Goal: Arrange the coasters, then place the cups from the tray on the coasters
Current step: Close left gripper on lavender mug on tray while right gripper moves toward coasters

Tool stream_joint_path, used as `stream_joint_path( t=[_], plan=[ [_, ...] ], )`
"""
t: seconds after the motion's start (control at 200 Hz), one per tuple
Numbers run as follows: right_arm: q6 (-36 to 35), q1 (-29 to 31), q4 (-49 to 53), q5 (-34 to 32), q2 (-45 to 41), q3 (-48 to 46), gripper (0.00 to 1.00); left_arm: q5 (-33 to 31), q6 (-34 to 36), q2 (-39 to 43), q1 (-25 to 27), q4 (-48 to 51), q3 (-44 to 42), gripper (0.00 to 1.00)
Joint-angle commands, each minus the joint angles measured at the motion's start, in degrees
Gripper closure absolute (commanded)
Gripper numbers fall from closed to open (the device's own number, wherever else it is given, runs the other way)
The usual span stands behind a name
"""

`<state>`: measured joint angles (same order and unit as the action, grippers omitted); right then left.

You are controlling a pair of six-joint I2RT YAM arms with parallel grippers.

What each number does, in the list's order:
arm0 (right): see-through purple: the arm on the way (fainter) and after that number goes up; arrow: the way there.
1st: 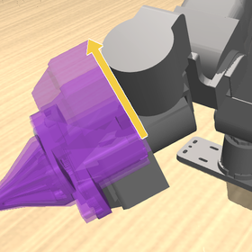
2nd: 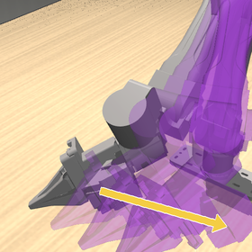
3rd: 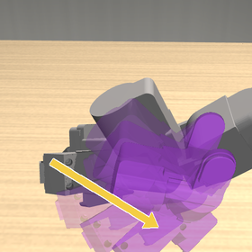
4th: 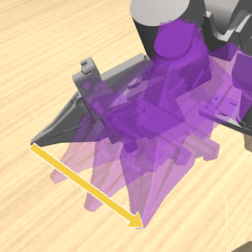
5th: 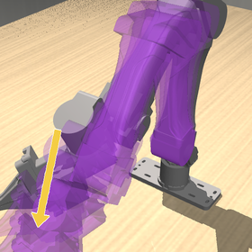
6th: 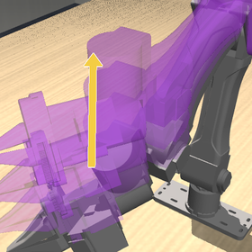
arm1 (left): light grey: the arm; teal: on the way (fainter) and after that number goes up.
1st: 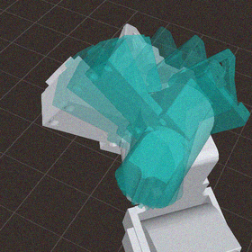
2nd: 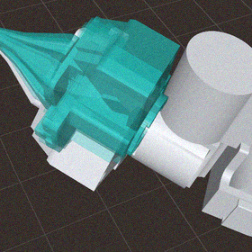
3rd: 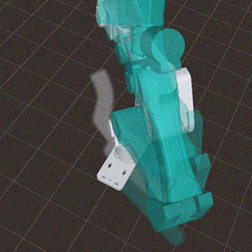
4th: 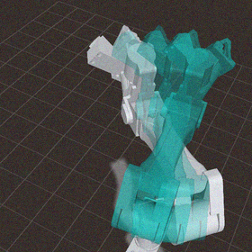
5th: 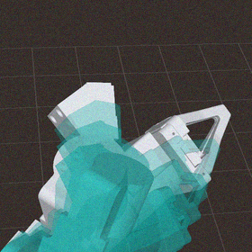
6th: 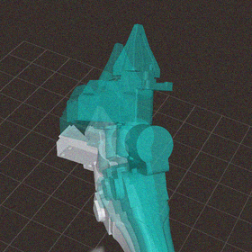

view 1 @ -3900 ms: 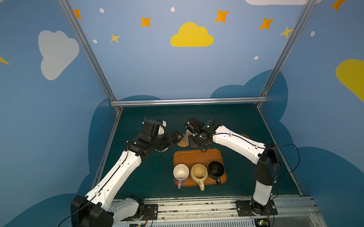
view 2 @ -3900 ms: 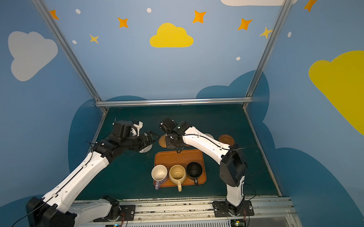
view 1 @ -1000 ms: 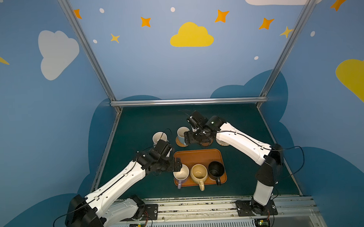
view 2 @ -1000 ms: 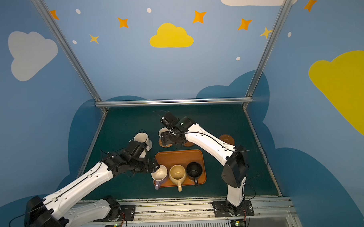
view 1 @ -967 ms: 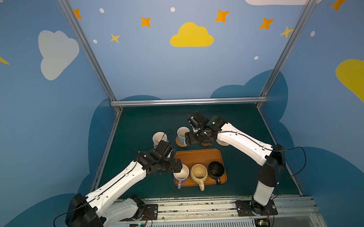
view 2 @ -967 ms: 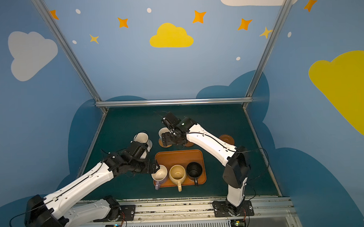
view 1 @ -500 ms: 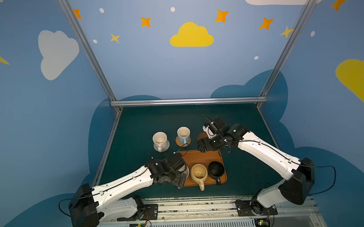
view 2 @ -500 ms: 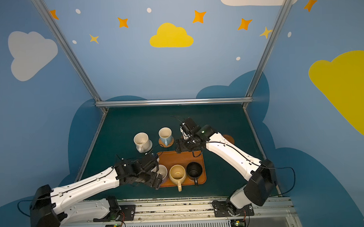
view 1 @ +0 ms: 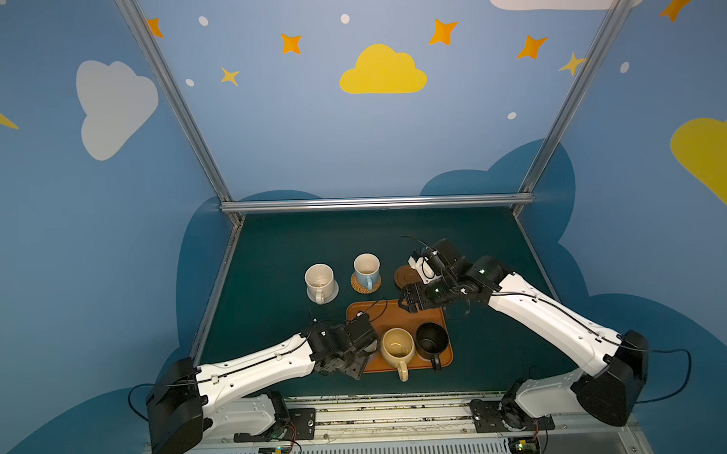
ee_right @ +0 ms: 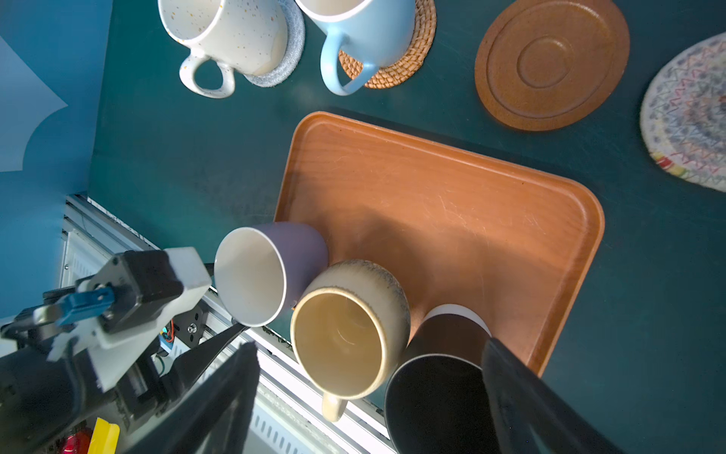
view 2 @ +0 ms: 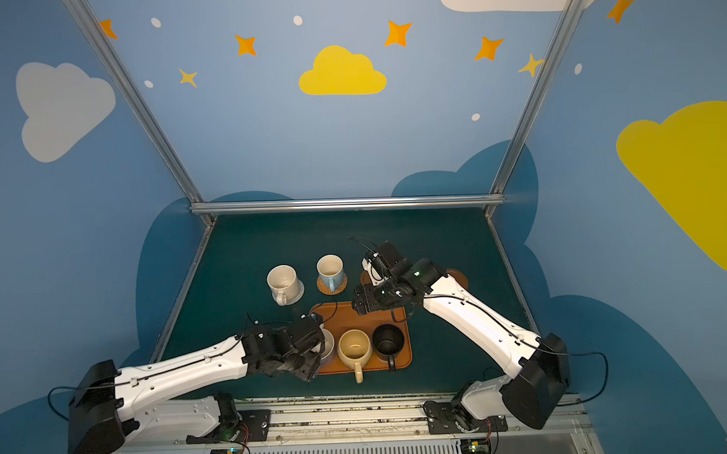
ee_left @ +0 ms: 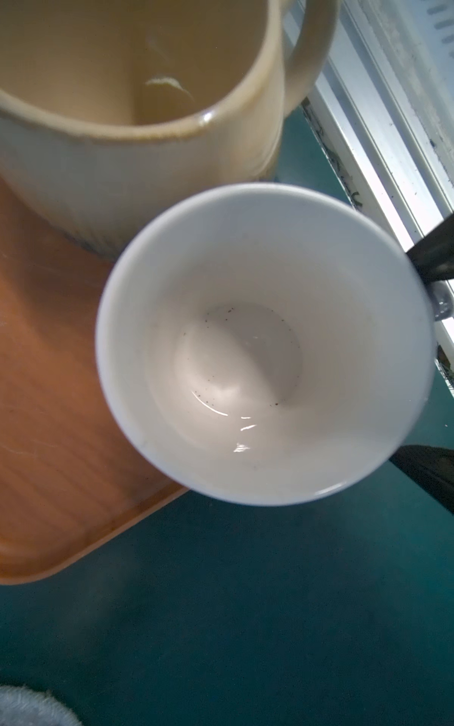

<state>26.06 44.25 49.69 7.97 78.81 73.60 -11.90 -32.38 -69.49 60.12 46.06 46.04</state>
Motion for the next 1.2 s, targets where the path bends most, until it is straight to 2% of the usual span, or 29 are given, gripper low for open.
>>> stream_joint_path(
  t=[0.0, 0.13, 0.235, 0.38, 0.496, 0.621, 0.726, 0.901, 1.086, 1.196],
  plan=[
    [-0.47, -0.06, 0.19, -0.41, -1.58, -1.10, 0.11, -0.94, 0.29, -1.40, -0.08, 1.34, 0.71, 0.35],
    [-0.60, -0.04, 0.32, -0.57, -1.89, -1.14, 0.11, -1.80, 0.82, -5.21, -0.04, 2.39, 2.74, 0.35],
    [-0.40, -0.04, 0.32, -0.72, -1.82, -1.04, 0.11, -2.34, 1.59, -7.22, -0.13, 1.44, 3.70, 0.40],
    [0.63, -0.04, 0.36, -0.63, -2.01, -1.22, 0.11, -2.87, 1.89, -6.34, -0.35, -0.88, 2.33, 0.50],
    [1.18, -0.04, -1.14, 0.22, -2.53, -2.26, 0.11, -2.90, 2.15, -5.03, -0.44, -2.95, 0.78, 0.64],
    [1.75, 0.00, -1.70, 0.82, -2.54, -2.95, 0.11, -2.40, 2.06, -4.60, -0.90, -4.13, 0.01, 0.66],
    [1.79, -0.03, -2.37, 0.69, -3.11, -3.88, 0.12, -2.16, 2.06, -4.35, -1.32, -4.65, -0.20, 0.75],
    [2.61, 0.02, -9.08, 1.73, -7.03, -8.96, 0.10, -1.54, 2.26, -4.47, -2.17, -5.11, -0.41, 0.79],
    [3.52, -0.08, -19.08, 1.38, -11.73, -16.23, 0.09, -1.75, 1.80, -4.34, -2.70, -4.68, -0.01, 0.92],
    [2.93, -0.05, -20.64, 0.09, -13.87, -17.88, 0.09, -2.73, 0.59, -4.16, -2.90, -4.23, -0.06, 0.97]
  ],
)
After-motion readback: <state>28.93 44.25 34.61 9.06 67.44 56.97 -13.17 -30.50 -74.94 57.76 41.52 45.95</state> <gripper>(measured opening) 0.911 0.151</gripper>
